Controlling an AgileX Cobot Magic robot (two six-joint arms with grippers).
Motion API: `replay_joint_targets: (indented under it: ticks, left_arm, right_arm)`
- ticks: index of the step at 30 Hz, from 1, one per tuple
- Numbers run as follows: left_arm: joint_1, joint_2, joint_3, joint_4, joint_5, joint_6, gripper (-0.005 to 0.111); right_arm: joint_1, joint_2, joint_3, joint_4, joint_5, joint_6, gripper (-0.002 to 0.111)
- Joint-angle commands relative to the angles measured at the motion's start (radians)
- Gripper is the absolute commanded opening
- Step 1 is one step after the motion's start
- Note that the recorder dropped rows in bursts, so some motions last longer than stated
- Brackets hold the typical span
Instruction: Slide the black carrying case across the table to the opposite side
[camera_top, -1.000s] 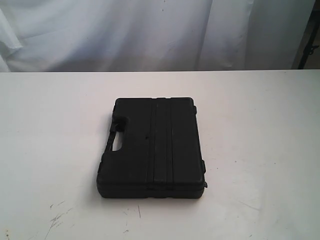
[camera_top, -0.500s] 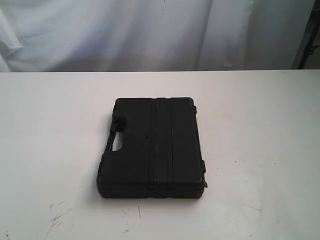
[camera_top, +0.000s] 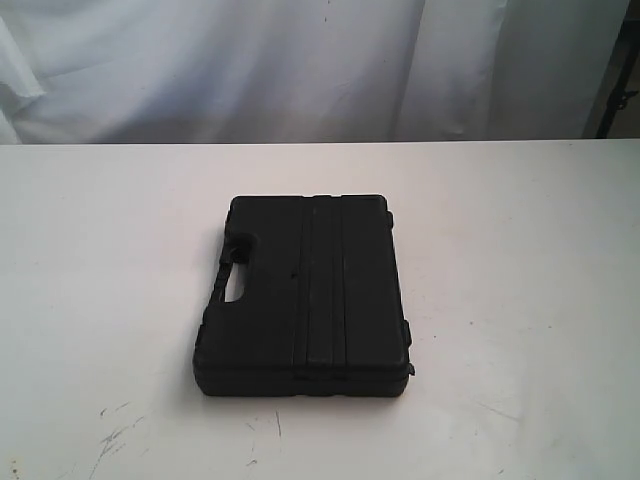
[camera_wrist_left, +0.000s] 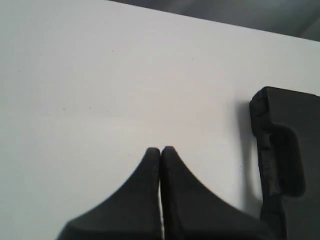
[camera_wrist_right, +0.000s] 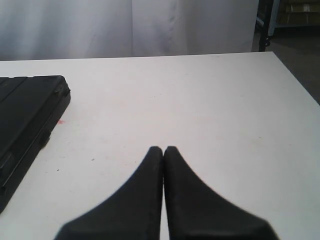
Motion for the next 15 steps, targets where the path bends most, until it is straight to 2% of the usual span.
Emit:
replay_joint_targets:
  ticks: [1,3,6,15]
  left_arm:
    - [-0.013,0.114,-0.086,-0.125,0.054,0.107,0.000]
    - [-0.022,0.172,-0.122,-0.179,0.078,0.146,0.000]
    - [-0.064,0.252,-0.174,-0.185,0.099,0.151,0.000]
    - [-0.239,0.460,-0.285,-0.185,0.090,0.121,0.000]
  right_arm:
    - [-0.006,-0.006,0.004,0.005,0.000,0.000,0.000]
    - [-0.006,-0.006,0.004,0.005,0.000,0.000,0.000]
    - [-0.006,-0.006,0.004,0.005,0.000,0.000,0.000]
    - [-0.006,-0.006,0.004,0.005,0.000,0.000,0.000]
